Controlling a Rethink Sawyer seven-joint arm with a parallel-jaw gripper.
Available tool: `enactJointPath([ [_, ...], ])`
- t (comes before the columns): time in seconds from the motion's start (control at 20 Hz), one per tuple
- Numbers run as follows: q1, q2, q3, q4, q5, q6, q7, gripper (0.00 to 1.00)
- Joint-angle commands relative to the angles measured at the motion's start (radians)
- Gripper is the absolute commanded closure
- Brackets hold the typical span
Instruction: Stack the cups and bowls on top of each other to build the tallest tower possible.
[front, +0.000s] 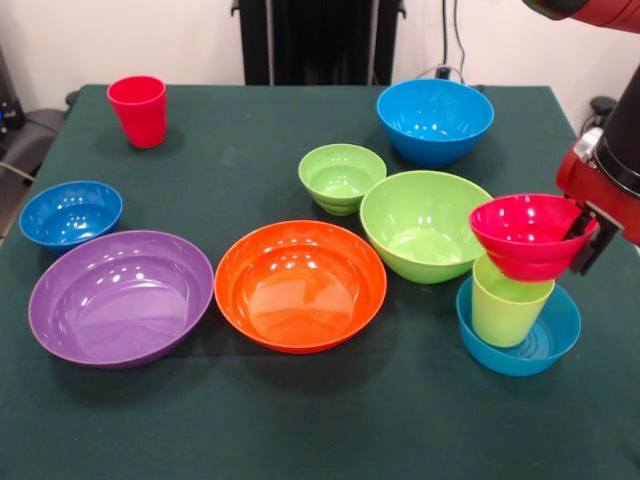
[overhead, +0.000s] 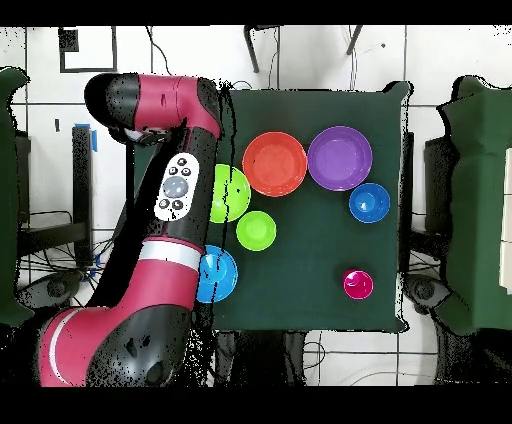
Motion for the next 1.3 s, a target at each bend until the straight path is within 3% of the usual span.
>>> enactJointPath([
  [0.05, 0.029, 0.038, 0.082, 0.111, -0.029, -0.132, 0.173, 1.00],
  [0.7, 0.031, 0.040, 0.057, 0.129, -0.048, -0.116, 0.137, 1.00],
  [1.3, 0.046, 0.055, -0.019, 0.123, -0.083, -0.085, 0.130, 1.00],
])
